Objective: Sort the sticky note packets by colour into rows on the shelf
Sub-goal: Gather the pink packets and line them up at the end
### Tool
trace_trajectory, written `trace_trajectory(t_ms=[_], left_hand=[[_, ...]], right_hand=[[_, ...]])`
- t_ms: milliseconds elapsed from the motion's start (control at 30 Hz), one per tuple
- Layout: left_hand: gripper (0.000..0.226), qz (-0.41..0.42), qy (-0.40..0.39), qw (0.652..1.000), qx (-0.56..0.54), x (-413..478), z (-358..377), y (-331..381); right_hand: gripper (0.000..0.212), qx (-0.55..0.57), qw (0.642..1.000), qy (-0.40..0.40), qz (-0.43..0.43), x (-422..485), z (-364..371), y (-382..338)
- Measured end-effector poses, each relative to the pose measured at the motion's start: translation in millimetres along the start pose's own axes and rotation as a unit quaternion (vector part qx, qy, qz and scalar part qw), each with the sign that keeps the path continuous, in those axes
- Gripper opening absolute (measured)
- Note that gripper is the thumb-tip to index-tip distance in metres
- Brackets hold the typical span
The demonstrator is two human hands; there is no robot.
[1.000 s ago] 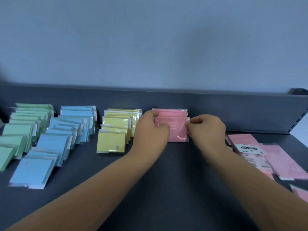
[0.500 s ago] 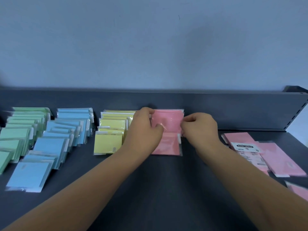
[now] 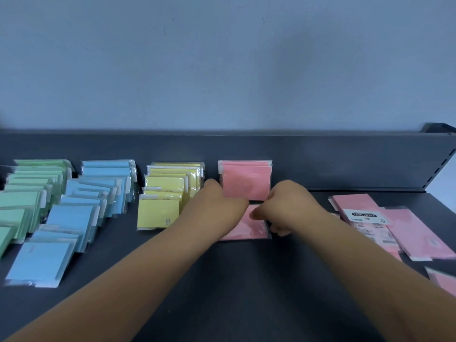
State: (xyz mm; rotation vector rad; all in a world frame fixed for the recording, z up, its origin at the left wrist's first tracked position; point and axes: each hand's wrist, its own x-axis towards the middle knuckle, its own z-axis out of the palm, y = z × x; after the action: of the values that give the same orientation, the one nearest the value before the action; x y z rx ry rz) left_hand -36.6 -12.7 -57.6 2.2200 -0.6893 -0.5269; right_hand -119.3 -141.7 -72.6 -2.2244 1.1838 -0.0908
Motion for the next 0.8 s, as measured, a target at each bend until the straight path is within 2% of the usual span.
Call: trace_trajectory(t_ms=[133, 200, 267, 367, 500, 633, 800], left_hand=[[0.026, 0.052, 0.054, 0.996, -0.054, -3.1, 5.4, -6.8], [0.03, 0.096, 0.088, 0.989, -0.077, -3.6, 8.6, -10.5], [0.044, 0.133, 0.104, 0.981, -0.1, -0.5, 12.3, -11.8], [0.043, 0.163, 0.102, 0.969, -0.154, 3.1, 16.3, -10.8], [0.039, 0.171, 0.079, 0.968, -0.164, 8.9, 21.0, -13.7], [0.055, 0.163, 0.08, 0.976, -0.123, 16.2, 23.2, -18.2], [0.06, 0.144, 0.073, 0.981, -0.108, 20.1, 25.3, -22.5]], right_hand=[[0.024, 0.103, 0.994, -0.016, 0.028, -0.5, 0.4, 3.2], [0.016, 0.158, 0.987, 0.025, 0.005, -2.5, -0.3, 6.1], [0.012, 0.191, 0.977, 0.094, -0.031, -5.6, -1.8, 8.2], [0.018, 0.197, 0.968, 0.146, -0.061, -10.5, -7.8, 6.7], [0.027, 0.215, 0.963, 0.156, -0.05, -6.8, -9.8, 9.0], [0.026, 0.22, 0.964, 0.145, -0.024, -4.4, -6.2, 10.3], [0.04, 0.228, 0.964, 0.134, -0.017, -4.0, -3.6, 5.2]])
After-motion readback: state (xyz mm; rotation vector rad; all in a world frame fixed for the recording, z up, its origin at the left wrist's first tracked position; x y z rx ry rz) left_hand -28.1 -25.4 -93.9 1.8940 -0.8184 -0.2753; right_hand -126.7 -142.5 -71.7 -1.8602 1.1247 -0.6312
